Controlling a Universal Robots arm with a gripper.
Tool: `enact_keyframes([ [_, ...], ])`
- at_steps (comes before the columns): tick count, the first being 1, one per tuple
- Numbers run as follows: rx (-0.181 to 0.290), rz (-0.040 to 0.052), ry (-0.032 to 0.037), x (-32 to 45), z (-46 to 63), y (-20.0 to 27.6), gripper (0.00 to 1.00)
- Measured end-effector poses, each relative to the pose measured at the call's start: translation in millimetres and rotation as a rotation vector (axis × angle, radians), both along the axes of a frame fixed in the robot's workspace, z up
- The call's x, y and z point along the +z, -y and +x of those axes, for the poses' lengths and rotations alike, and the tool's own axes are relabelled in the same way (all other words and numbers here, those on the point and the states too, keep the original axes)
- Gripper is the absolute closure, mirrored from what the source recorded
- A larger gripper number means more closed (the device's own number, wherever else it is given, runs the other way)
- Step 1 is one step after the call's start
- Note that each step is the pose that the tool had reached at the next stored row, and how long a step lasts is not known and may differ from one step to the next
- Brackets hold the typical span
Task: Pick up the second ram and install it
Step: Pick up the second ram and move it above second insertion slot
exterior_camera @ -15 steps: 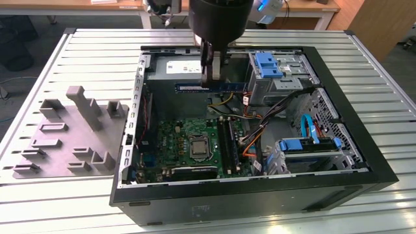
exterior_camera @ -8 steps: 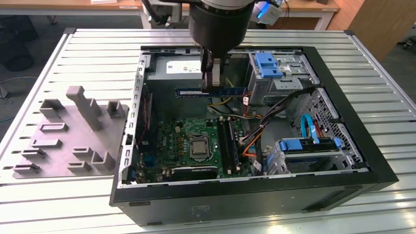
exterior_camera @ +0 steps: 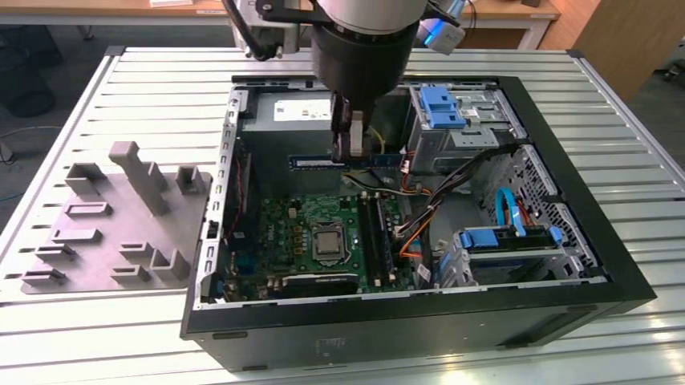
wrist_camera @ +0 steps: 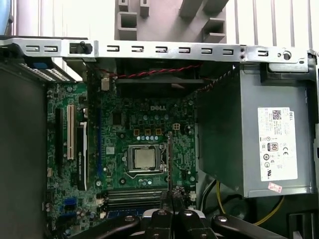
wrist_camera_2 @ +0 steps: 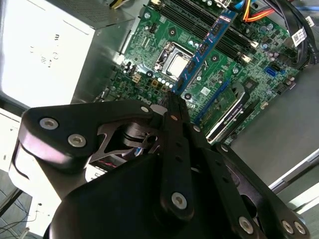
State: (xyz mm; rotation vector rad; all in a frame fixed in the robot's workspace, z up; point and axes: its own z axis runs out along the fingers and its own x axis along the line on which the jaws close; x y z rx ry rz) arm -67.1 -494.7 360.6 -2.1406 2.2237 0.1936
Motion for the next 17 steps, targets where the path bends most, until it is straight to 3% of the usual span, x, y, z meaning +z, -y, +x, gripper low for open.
enact_keyframes([
  [10,0.000,0.0000,0.0000,-8.2,0.0,9.2,0.88],
  [17,0.000,0.0000,-0.0001,-8.9,0.0,9.7,0.88],
])
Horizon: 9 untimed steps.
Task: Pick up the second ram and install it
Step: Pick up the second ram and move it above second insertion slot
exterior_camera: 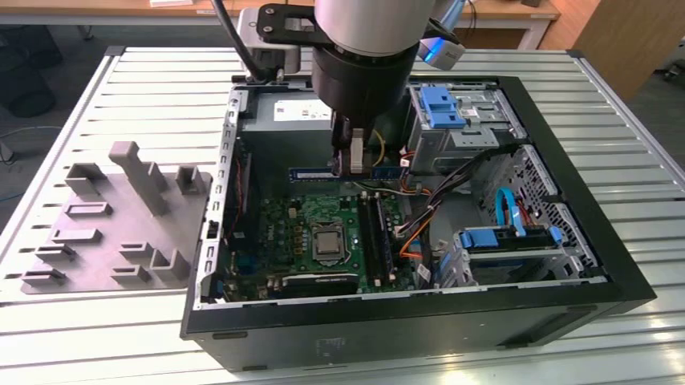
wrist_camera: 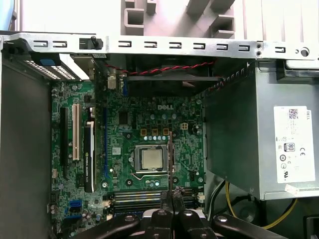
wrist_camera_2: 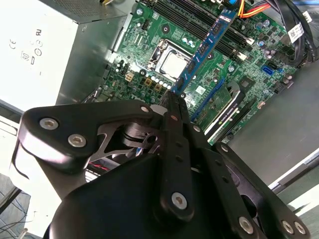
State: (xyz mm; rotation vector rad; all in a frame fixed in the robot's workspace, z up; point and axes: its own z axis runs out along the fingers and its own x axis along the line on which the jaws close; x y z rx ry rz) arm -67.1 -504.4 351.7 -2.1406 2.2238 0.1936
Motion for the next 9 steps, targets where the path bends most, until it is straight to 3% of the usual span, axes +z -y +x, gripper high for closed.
enact_keyframes([
  [9,0.000,0.0001,0.0000,-7.3,0.0,2.4,0.88],
])
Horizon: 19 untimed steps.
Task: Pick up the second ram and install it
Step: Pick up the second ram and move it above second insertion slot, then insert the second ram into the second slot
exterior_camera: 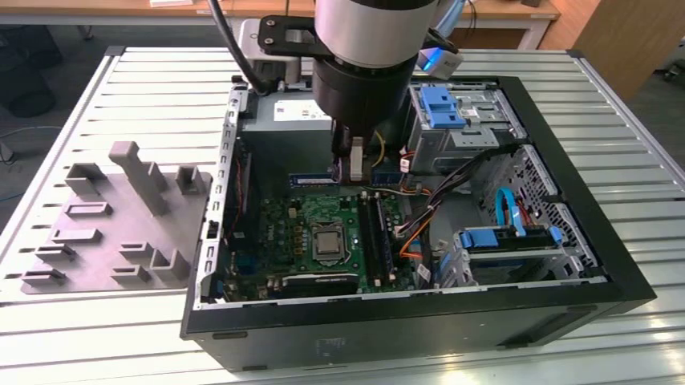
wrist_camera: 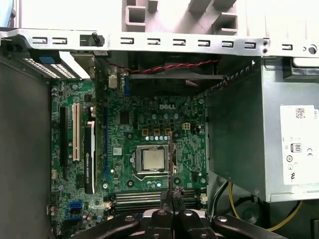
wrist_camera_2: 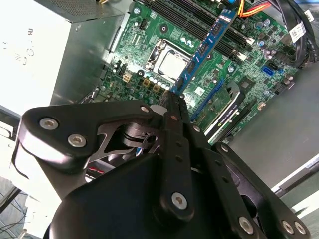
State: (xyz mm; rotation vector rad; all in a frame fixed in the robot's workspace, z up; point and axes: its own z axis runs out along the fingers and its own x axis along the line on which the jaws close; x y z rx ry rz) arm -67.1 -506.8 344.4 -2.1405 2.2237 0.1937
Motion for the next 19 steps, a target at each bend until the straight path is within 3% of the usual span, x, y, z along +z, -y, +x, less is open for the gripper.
enact_keyframes([
  [16,0.000,-0.0012,0.0000,-0.3,0.1,0.0,0.88],
  [19,-0.024,-0.0014,-0.0001,-0.6,0.1,0.0,0.88],
])
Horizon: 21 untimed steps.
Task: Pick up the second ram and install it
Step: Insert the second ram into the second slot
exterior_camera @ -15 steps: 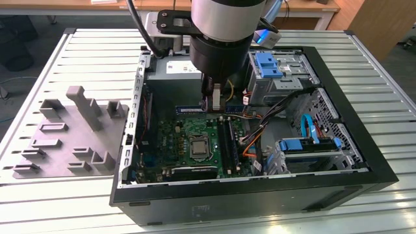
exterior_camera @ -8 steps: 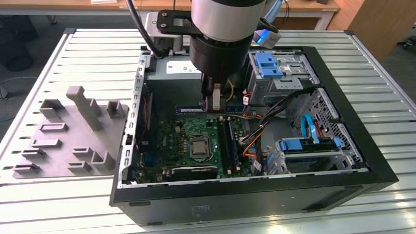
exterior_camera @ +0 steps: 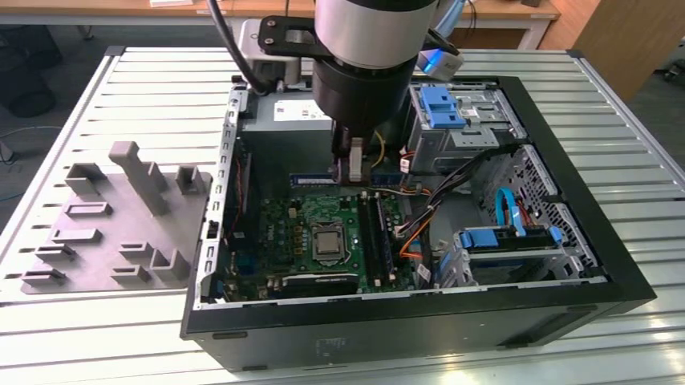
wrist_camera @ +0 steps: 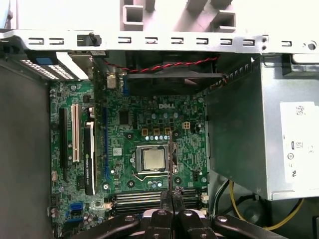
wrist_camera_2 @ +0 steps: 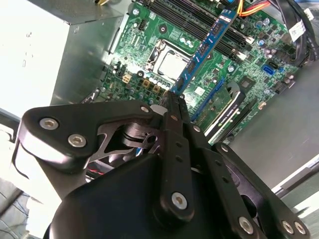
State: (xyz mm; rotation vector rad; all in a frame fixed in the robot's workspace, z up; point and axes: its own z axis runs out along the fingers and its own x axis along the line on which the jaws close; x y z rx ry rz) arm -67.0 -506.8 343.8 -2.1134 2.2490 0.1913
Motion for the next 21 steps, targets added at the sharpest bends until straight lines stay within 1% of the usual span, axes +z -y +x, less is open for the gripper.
enact_keyframes([
  [5,-0.085,0.0000,0.0000,-1.7,0.0,0.1,0.88],
  [21,-0.377,0.0001,0.0001,-8.1,0.0,0.1,0.88],
])
